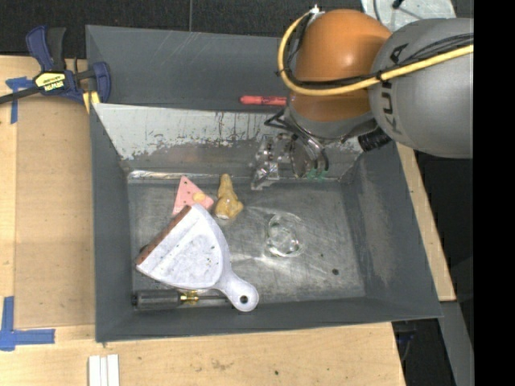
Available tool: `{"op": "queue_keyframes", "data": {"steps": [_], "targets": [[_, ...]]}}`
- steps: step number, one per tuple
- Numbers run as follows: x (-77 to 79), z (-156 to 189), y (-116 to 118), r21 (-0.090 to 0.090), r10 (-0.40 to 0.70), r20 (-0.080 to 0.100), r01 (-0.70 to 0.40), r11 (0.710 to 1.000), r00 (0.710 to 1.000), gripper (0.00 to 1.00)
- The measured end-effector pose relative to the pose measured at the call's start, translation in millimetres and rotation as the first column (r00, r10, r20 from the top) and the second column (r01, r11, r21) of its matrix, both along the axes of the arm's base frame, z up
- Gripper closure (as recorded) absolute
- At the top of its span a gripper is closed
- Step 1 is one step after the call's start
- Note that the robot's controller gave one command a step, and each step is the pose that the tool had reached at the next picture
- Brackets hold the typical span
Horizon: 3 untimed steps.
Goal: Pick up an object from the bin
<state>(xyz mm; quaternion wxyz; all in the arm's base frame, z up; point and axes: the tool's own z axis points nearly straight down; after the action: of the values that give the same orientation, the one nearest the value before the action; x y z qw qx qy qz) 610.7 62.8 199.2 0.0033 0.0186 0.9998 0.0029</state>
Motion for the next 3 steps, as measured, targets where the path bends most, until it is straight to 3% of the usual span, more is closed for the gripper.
{"op": "queue_keyframes", "data": {"steps": [1, 2, 3], "targets": [[7.8, -27, -17, -0.007, -0.030, -0.007, 0.030, 1.000, 1.000, 1.00], [-28.1, -61, 24, -0.005, -0.301, -0.007, 0.301, 0.954, 0.954, 0.00], [-27.3, -60, 23, -0.005, -0.301, -0.004, 0.301, 0.954, 0.954, 0.00]]}}
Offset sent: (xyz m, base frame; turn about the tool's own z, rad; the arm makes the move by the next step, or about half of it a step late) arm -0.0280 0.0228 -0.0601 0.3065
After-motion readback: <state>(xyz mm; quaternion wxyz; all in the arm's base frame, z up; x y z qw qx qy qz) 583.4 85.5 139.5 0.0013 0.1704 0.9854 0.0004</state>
